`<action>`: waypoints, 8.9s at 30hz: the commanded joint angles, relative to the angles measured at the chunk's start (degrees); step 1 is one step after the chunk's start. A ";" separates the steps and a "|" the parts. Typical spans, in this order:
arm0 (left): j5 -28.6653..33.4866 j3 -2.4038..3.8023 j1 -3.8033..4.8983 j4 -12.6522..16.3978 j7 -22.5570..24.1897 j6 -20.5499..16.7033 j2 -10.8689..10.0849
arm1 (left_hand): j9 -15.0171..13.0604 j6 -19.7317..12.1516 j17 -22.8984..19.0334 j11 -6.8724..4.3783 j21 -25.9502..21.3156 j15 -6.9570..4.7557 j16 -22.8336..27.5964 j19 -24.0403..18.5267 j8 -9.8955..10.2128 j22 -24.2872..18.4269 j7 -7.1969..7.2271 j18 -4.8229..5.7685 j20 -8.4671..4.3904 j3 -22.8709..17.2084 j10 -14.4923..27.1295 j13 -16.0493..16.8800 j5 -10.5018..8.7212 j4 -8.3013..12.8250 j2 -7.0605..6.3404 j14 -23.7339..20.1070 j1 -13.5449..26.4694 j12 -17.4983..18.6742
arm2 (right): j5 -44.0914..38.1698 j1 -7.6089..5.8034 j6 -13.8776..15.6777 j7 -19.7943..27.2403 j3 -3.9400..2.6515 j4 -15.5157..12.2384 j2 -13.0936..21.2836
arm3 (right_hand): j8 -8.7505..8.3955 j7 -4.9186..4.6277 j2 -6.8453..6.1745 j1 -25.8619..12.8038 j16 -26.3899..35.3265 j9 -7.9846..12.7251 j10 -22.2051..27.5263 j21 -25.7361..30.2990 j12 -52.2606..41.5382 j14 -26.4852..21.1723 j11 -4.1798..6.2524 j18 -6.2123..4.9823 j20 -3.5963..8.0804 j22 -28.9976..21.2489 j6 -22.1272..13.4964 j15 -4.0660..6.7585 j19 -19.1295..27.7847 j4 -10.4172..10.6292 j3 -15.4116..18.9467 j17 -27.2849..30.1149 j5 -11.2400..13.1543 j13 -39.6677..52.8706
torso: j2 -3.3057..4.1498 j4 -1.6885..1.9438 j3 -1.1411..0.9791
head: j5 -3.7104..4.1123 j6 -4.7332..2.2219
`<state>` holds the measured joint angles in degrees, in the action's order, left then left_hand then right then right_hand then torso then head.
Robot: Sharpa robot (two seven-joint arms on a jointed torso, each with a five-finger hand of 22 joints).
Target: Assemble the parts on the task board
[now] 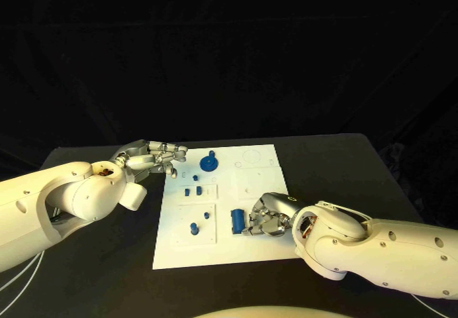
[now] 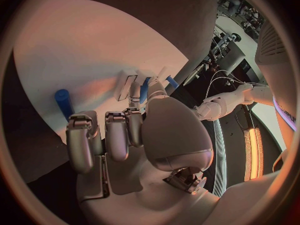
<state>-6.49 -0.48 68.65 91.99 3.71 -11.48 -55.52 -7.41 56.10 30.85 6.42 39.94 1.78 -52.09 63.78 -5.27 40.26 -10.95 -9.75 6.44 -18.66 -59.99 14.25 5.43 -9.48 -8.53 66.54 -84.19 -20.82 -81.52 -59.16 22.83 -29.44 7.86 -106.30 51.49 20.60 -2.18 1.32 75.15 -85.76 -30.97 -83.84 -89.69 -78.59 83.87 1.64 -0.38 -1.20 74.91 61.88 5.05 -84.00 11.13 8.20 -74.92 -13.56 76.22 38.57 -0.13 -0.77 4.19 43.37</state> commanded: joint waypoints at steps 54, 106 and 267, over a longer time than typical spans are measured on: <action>0.08 -0.71 0.00 0.33 0.85 0.58 -0.04 | 0.08 -0.48 -0.11 -0.07 -0.42 0.08 0.24 0.02 -0.32 -0.09 0.07 -0.81 0.37 -0.09 0.45 0.10 -0.06 -0.29 0.26 -0.47 0.08 -0.31 | -10.67 -1.21 1.40 -1.47 0.18 -3.22 13.03 | -8.01 -1.69 -1.04 -0.11 0.05 7.11 1.19 -0.31 4.25 4.60 -1.22 0.38 -1.12 15.09 1.10 -1.00 -6.00 3.79 -2.50 -7.76 -0.13 2.97 | 0.03 0.02 0.00 | 1.68 -0.50; 0.08 -0.72 -0.01 0.55 0.57 0.84 -0.17 | 0.08 -0.52 -0.13 -0.05 -0.51 0.09 0.24 0.05 -0.38 -0.15 0.06 -0.80 0.38 -0.01 0.52 0.11 -0.08 -0.36 0.26 -0.50 0.11 -0.43 | -17.38 1.46 -7.91 -7.91 0.25 1.33 6.99 | -9.04 -1.44 -3.17 7.18 0.06 9.26 1.91 -0.31 5.70 4.60 -0.94 0.38 -0.91 15.09 2.13 -0.79 -6.00 -0.40 -10.93 -7.99 -0.57 2.51 | 0.01 0.06 0.04 | 1.44 -0.13; 9.99 -1.27 -4.73 -8.68 18.52 -7.00 6.56 | 1.19 -2.05 -16.46 2.89 -28.68 5.67 38.63 -13.55 -0.58 -19.62 1.24 -0.26 8.02 4.20 2.10 -7.77 -0.10 -2.89 0.64 -11.05 0.80 10.72 | 69.43 -9.33 -3.71 47.82 -0.38 27.23 -6.25 | -16.67 -7.94 -0.97 11.69 73.98 15.86 25.01 82.91 69.34 -24.12 -9.50 -10.14 -11.47 -31.32 -5.26 -10.76 31.21 -1.83 -9.13 56.79 2.11 -57.63 | -5.51 0.32 1.54 | -0.65 -6.02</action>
<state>-0.26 -1.81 64.19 84.12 16.66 -15.80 -49.55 -6.38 54.21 14.87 8.96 12.38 7.22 -14.63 50.75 -6.00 21.48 -9.88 -9.76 13.98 -14.79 -57.92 6.74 5.43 -12.34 -8.01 56.12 -83.64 -10.59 -23.43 -68.42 23.92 10.62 7.51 -80.62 45.92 4.29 -10.18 0.46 86.53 -12.92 -15.55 -58.22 -7.56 -9.82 59.24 -7.99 -9.86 -12.22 44.74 56.22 -5.63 -52.62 9.39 -0.68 -19.17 -11.63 20.21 33.95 0.20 0.66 3.78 37.96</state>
